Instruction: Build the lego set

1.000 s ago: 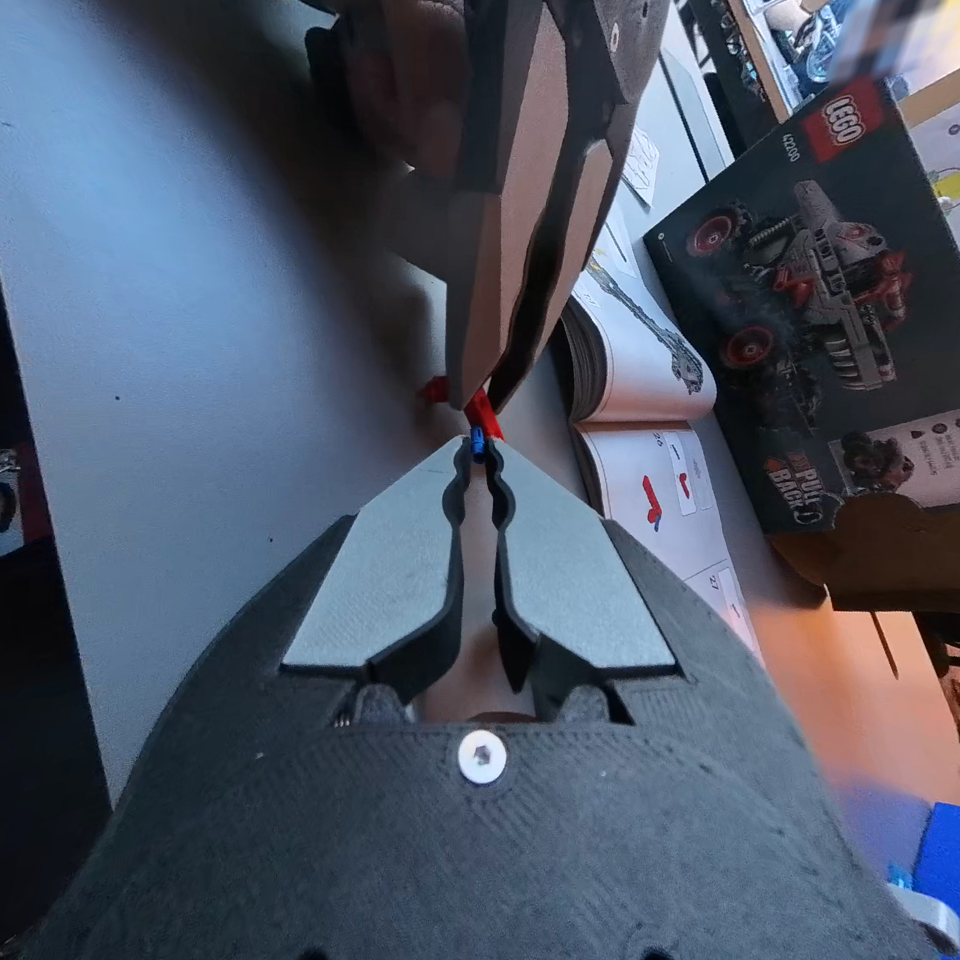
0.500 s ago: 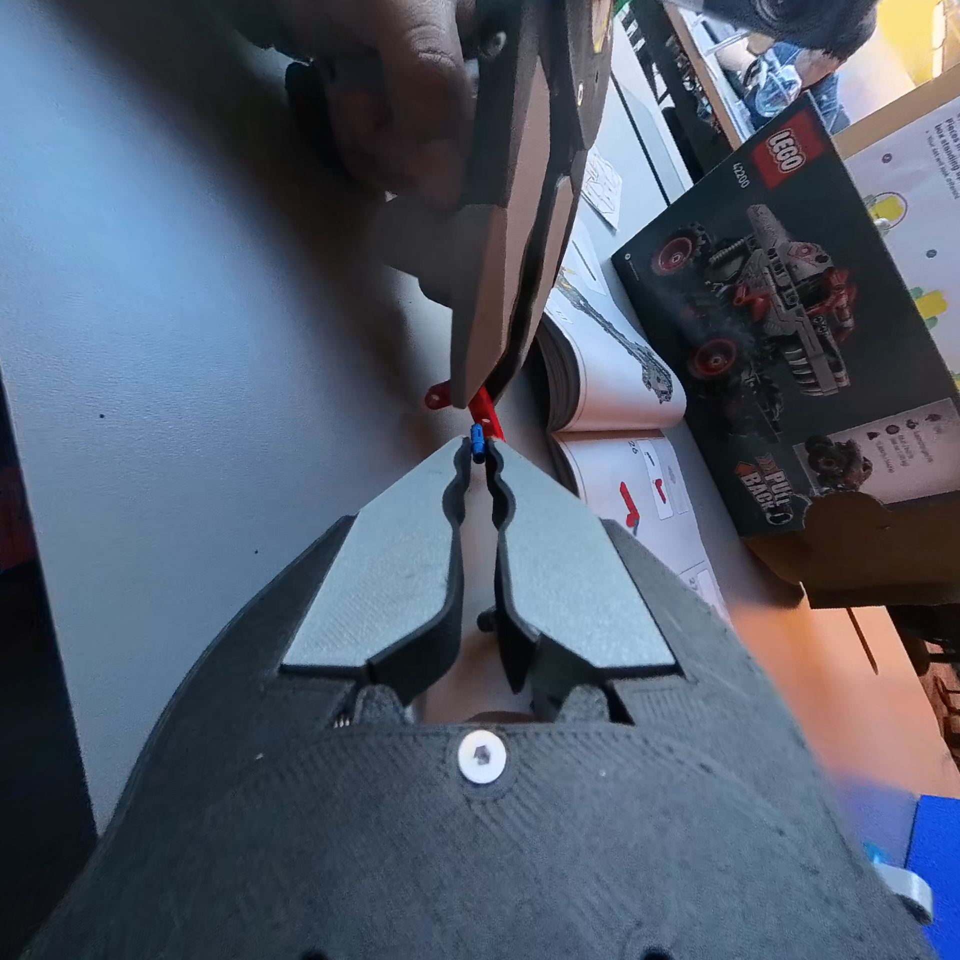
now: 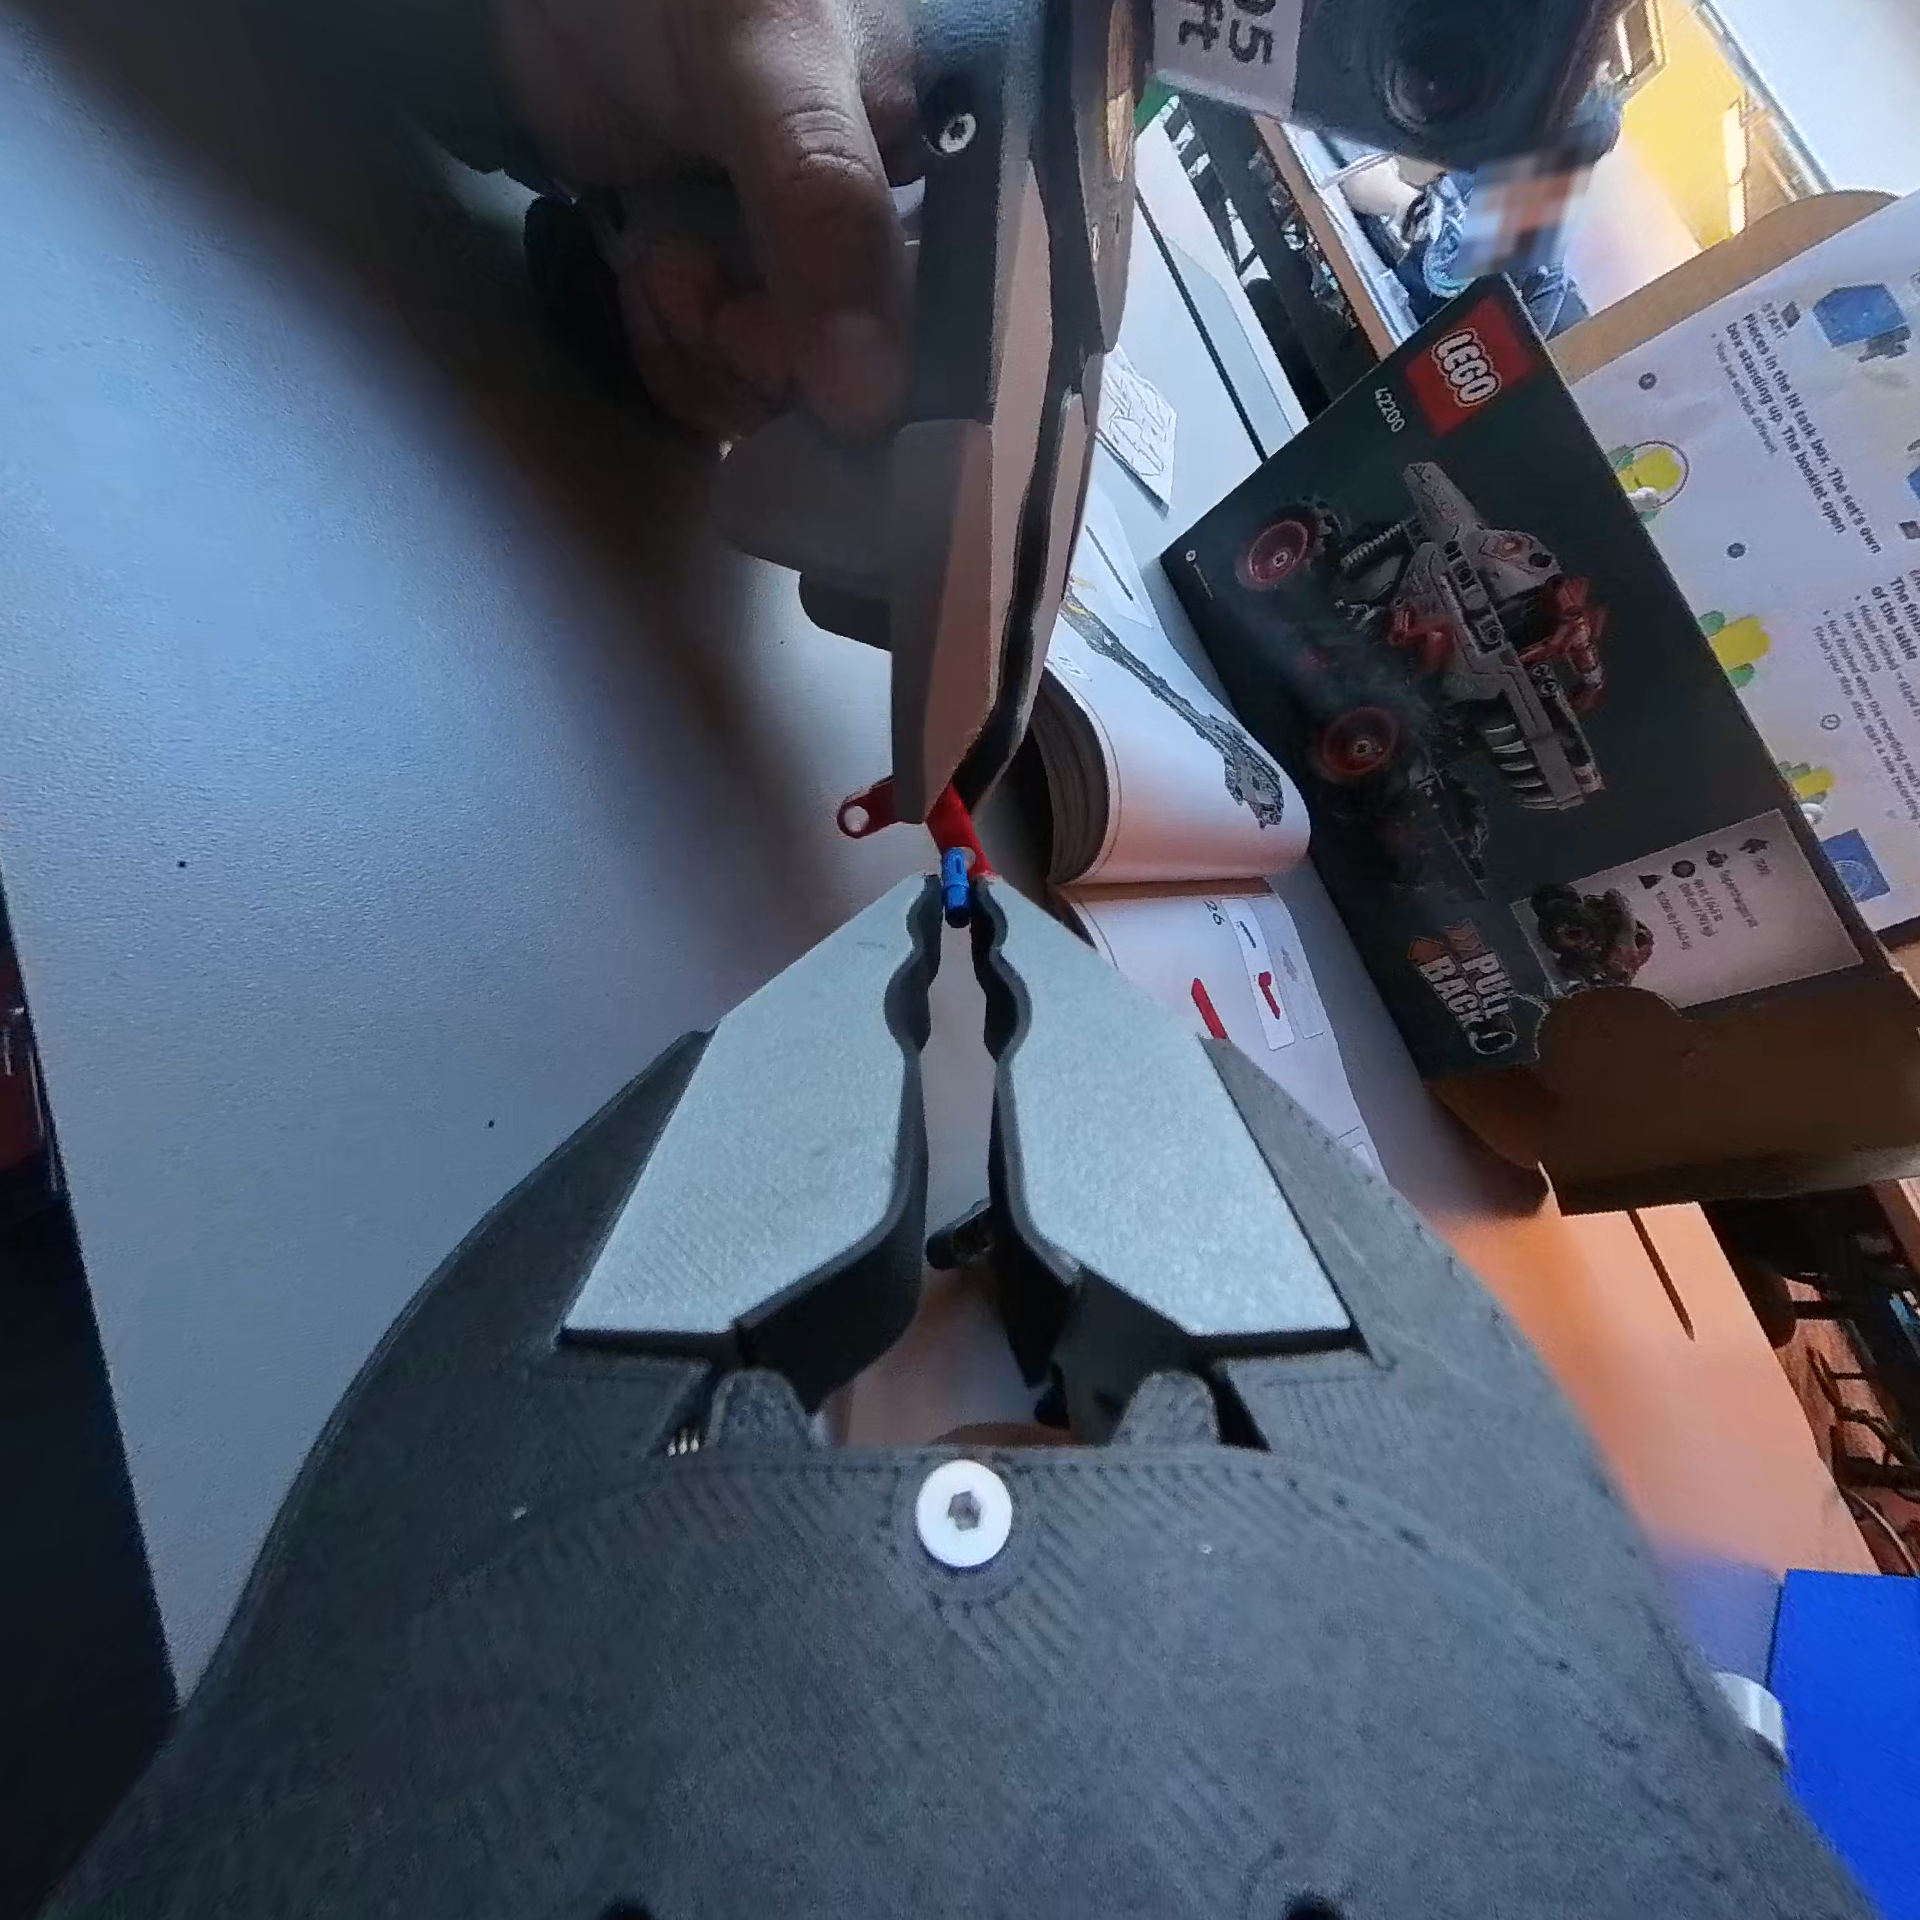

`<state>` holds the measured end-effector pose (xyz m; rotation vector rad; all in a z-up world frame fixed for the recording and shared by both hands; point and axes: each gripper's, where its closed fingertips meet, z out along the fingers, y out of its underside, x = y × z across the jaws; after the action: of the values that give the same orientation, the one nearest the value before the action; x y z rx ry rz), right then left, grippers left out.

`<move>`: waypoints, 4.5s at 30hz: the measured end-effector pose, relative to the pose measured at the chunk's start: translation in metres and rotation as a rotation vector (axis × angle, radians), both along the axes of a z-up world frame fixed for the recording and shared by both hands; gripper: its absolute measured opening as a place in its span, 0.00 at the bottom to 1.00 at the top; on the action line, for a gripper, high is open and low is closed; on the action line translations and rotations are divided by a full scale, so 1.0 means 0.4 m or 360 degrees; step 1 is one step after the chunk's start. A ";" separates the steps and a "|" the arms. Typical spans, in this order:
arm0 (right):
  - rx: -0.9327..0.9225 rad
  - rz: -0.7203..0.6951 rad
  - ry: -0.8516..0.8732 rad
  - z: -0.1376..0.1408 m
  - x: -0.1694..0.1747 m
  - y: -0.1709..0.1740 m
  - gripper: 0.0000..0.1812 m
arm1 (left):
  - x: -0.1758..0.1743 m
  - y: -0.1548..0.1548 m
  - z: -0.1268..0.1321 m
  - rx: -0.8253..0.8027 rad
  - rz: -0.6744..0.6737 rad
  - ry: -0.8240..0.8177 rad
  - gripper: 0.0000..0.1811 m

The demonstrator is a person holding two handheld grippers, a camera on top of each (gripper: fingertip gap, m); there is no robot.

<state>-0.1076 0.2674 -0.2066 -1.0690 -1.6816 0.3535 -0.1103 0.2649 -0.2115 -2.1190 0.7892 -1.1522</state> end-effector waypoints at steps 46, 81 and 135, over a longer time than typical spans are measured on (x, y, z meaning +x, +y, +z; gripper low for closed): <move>0.0195 0.0025 -0.0163 -0.046 -0.005 -0.008 0.01 | -0.002 -0.008 -0.047 -0.0035 0.0048 0.0215 0.05; 0.0139 0.0083 -0.0140 -0.042 -0.010 -0.020 0.01 | 0.002 -0.018 -0.048 -0.0227 0.0022 0.0081 0.05; 0.0027 0.0111 -0.0082 -0.028 -0.002 -0.024 0.00 | -0.008 -0.023 -0.048 -0.0142 0.0049 0.0141 0.05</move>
<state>-0.1085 0.2579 -0.2177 -1.0166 -1.7681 0.3582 -0.1134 0.2556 -0.2306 -2.2613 0.7548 -1.1032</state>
